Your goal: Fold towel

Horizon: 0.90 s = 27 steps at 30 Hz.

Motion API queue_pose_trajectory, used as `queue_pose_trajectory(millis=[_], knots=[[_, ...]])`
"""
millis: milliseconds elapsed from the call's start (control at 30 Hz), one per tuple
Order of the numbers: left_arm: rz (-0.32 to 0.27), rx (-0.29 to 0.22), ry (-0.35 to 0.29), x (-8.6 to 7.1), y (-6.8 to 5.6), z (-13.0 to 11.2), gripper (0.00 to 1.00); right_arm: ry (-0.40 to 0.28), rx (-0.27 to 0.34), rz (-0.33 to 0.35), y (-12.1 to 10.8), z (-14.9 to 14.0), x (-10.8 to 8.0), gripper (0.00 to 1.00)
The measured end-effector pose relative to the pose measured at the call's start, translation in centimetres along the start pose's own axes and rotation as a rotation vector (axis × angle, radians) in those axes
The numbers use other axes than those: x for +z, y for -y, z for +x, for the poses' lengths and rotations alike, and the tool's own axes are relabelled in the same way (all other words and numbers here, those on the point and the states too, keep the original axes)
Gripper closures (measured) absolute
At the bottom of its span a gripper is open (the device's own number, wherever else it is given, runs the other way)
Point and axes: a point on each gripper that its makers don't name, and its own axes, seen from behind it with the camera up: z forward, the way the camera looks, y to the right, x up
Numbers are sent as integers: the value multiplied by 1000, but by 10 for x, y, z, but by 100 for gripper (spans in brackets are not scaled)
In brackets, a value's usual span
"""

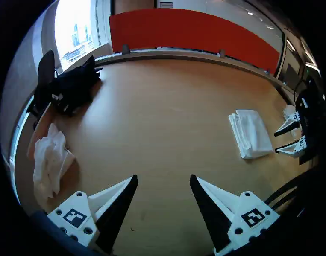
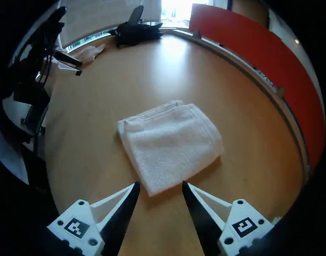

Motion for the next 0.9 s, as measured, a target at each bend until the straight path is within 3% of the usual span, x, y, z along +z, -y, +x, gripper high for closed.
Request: queue_pose_trajectory(millis=[600, 900], knots=[[-4, 7, 3, 1, -3, 1, 9, 23, 52, 0, 5, -20, 14, 25], [-5, 5, 3, 2, -4, 0, 9, 23, 85, 4, 8, -22, 20, 43]])
